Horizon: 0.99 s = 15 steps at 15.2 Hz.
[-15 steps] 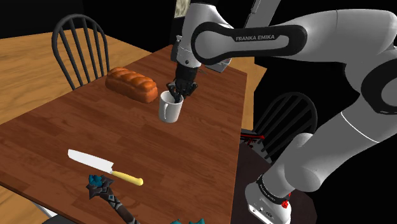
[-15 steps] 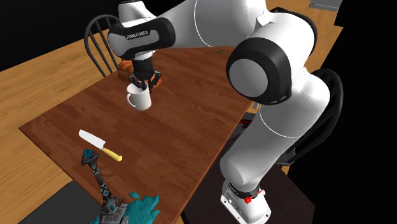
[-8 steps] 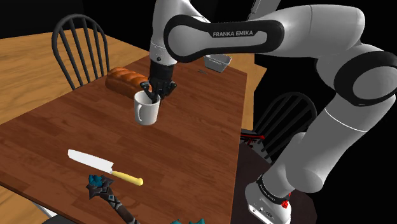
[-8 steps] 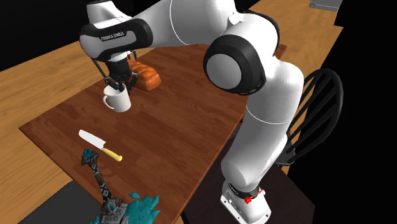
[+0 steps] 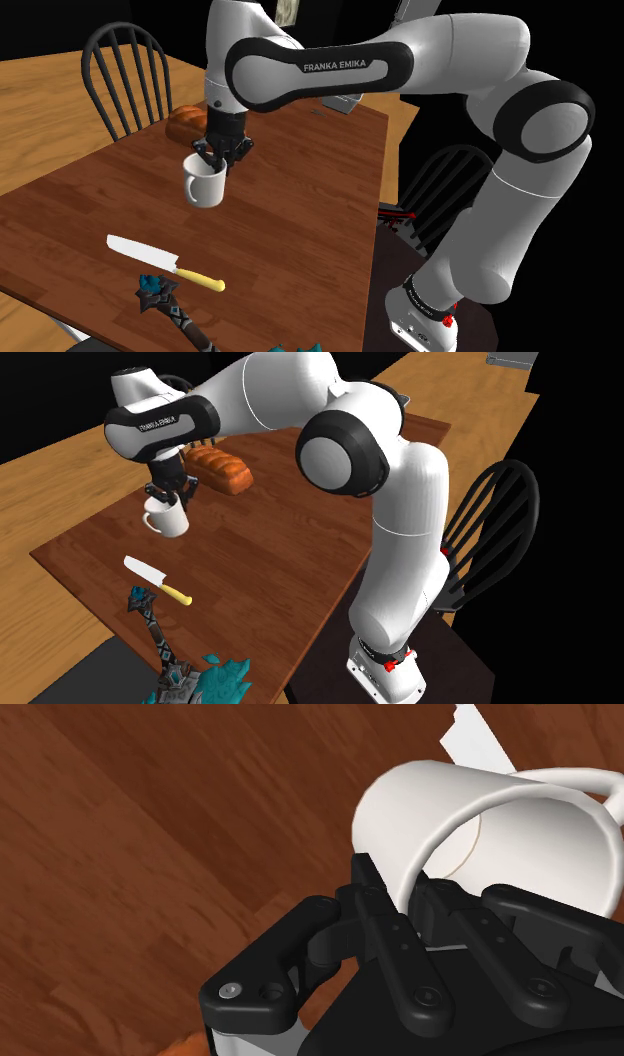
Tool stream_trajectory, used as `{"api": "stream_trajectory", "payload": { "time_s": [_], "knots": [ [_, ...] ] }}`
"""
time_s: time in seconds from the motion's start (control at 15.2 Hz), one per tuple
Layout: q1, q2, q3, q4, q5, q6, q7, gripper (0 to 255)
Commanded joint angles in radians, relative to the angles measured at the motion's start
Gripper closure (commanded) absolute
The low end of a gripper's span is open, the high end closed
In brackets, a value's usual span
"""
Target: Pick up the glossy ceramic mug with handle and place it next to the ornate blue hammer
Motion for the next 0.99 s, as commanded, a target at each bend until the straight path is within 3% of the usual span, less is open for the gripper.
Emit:
{"api": "stream_trajectory", "payload": {
  "time_s": [0.0, 0.92],
  "knots": [
    [0.001, 0.009, 0.000, -0.016, -0.003, 0.026, 0.002, 255],
    [0.007, 0.072, -0.006, -0.127, -0.023, 0.196, 0.008, 255]
  ]
}}
